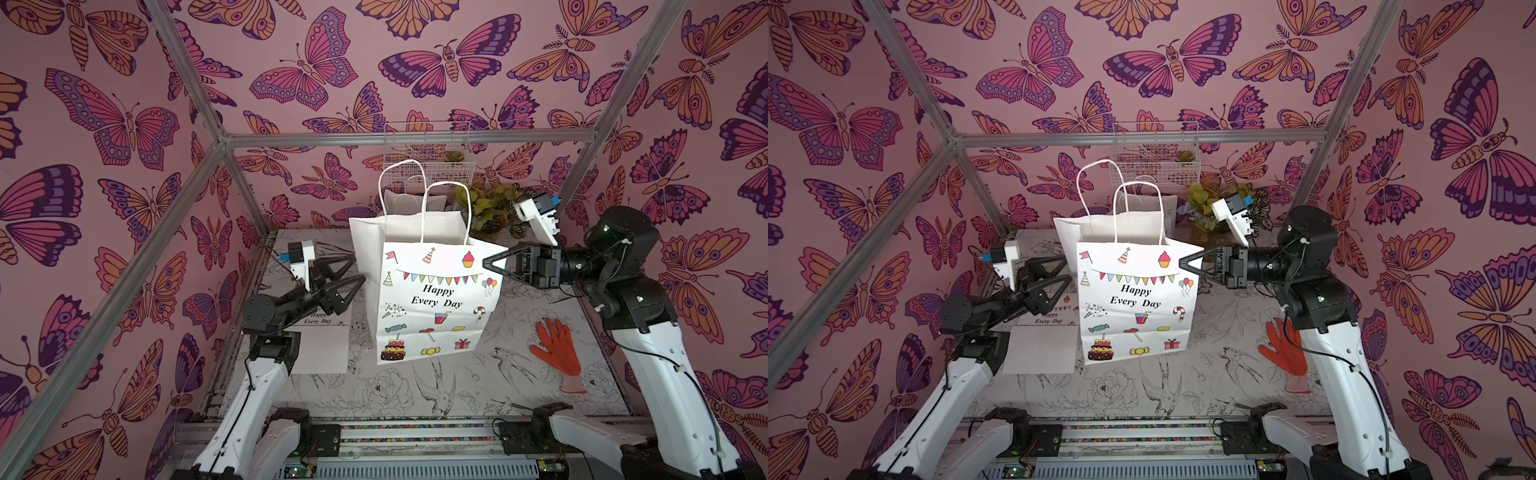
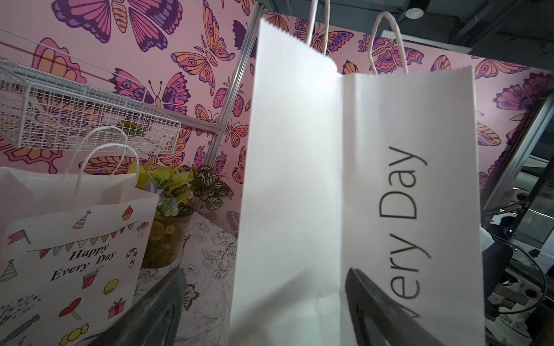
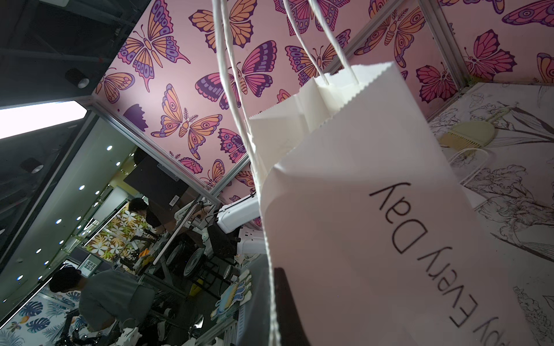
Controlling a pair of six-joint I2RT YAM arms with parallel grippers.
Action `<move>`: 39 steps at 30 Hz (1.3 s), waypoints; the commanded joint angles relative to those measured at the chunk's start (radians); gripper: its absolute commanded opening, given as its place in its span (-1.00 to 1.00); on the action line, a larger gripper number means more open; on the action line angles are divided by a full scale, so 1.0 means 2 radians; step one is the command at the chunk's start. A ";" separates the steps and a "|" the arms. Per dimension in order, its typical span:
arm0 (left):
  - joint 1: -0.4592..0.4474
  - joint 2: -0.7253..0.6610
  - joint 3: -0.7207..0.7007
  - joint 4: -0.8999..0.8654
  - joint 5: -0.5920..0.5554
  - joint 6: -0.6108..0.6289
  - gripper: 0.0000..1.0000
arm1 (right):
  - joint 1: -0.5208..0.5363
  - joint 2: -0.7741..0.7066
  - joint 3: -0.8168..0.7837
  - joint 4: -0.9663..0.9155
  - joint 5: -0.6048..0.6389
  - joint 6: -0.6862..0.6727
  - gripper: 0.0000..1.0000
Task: Put away the paper bag
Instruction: Press the paper bag.
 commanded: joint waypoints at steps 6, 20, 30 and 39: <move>0.009 -0.014 -0.028 -0.090 0.048 0.075 0.71 | 0.005 0.011 0.026 0.068 -0.022 0.046 -1.00; 0.015 0.034 -0.047 0.154 0.162 -0.092 0.57 | 0.005 0.036 0.075 0.156 -0.037 0.119 -1.00; 0.013 0.059 -0.036 0.319 0.161 -0.224 0.21 | 0.004 0.025 0.052 0.148 -0.039 0.114 -1.00; 0.005 0.048 -0.041 0.318 0.189 -0.225 -0.07 | -0.014 0.038 0.073 0.142 -0.036 0.110 -1.00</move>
